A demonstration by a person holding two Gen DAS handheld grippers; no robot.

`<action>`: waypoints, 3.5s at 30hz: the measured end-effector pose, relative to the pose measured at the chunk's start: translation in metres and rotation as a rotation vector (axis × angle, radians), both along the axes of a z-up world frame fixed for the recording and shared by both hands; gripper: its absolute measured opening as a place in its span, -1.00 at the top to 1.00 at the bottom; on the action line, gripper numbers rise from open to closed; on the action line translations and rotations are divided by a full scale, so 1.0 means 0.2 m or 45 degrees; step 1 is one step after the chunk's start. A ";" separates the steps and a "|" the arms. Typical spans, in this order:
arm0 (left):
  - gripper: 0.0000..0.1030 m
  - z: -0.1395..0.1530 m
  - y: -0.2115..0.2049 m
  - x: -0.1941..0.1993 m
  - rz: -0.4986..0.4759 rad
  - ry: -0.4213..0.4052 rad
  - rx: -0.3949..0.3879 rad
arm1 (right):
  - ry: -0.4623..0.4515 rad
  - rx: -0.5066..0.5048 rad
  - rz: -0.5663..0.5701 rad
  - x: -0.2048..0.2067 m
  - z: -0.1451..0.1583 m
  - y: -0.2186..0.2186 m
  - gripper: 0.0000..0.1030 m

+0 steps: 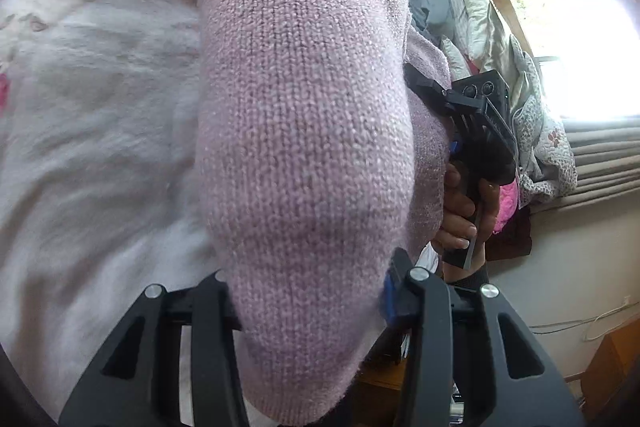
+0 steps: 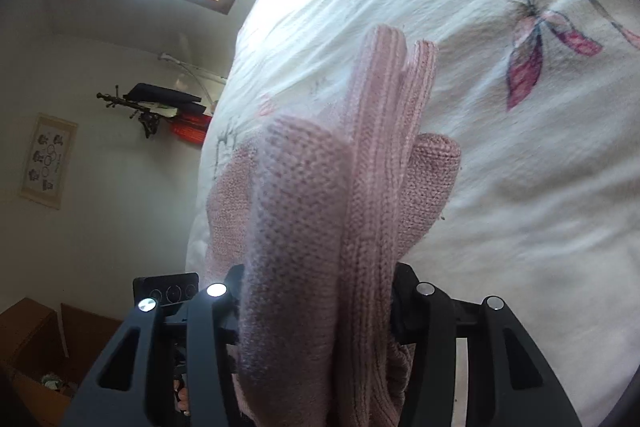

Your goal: Fold small clothes

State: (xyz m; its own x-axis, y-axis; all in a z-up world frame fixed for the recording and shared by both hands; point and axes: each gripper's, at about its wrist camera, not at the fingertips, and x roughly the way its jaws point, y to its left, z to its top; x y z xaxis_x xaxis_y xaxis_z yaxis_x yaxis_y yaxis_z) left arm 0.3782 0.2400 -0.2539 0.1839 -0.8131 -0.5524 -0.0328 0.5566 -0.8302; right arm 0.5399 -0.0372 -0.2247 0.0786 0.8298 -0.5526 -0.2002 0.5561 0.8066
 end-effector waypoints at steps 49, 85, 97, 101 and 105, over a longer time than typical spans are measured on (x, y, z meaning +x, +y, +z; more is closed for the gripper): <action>-0.24 -0.03 0.54 -0.33 0.177 -0.191 -0.074 | -0.314 -0.269 -0.129 -0.86 0.09 0.13 0.22; 0.26 -0.05 0.38 -0.80 0.098 -0.264 0.174 | -0.148 -0.406 0.001 -1.30 -0.26 0.16 1.00; -0.53 -0.14 0.30 -1.08 0.164 -0.188 0.345 | -0.227 -0.509 0.048 -1.54 -0.23 0.26 1.00; -0.57 -0.02 0.28 -1.17 0.194 -0.226 0.379 | -0.260 -0.476 -0.034 -1.57 -0.10 0.22 0.77; -0.93 0.28 0.26 -1.38 0.268 -0.304 0.702 | -0.426 -0.568 -0.121 -1.78 0.20 0.19 -0.31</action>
